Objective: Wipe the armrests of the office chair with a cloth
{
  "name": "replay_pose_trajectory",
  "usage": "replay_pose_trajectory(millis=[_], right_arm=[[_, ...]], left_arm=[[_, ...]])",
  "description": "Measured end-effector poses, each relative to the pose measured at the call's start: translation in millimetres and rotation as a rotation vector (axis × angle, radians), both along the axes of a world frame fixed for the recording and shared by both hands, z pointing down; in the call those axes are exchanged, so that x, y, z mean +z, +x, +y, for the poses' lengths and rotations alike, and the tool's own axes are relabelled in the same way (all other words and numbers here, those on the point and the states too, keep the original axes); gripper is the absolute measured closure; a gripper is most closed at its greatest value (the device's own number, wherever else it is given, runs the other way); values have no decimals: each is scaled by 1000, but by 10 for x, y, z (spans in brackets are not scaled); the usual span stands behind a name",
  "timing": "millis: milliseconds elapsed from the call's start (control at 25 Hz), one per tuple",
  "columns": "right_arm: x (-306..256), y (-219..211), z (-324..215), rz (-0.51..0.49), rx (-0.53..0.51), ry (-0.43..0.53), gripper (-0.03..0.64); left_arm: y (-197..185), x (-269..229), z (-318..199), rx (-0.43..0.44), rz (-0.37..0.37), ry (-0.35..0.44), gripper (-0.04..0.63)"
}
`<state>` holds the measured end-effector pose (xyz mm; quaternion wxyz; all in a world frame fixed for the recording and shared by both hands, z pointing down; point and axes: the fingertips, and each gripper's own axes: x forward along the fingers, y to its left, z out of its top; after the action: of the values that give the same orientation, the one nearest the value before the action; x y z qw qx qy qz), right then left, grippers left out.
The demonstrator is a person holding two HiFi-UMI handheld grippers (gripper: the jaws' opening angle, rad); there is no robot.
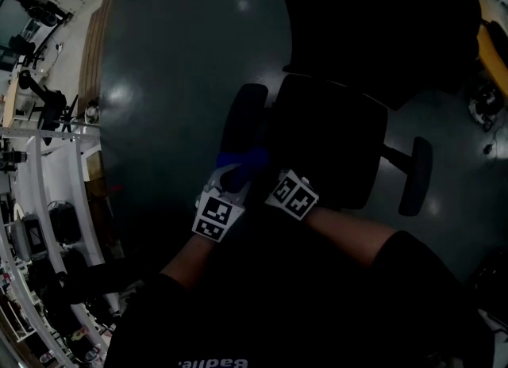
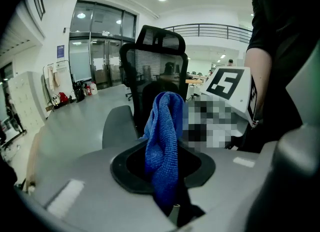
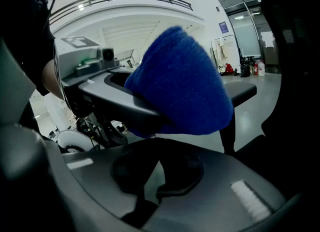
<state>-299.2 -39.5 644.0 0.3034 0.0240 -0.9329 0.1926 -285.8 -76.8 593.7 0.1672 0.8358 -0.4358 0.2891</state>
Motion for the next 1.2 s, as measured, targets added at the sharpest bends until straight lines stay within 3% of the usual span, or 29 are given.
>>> replay_pose_trajectory(millis=[160, 320, 520, 760, 960, 1200], right_arm=[[-178, 391, 13, -18, 10, 21, 612], [-566, 983, 11, -73, 27, 106, 612], [-882, 1984, -46, -82, 169, 169, 612], [-960, 3087, -167, -51, 383, 209, 612], [-933, 3828, -172, -54, 492, 209, 612], [-859, 4338, -45, -49, 608, 202, 612]], left_arm=[[59, -37, 214, -55, 4, -26, 492], [167, -217, 302, -128, 26, 5, 492], [583, -474, 98, -150, 90, 63, 492], [1404, -725, -362, -61, 131, 109, 492], [2182, -808, -745, 21, 145, 127, 491], [2802, -833, -976, 118, 144, 124, 492]])
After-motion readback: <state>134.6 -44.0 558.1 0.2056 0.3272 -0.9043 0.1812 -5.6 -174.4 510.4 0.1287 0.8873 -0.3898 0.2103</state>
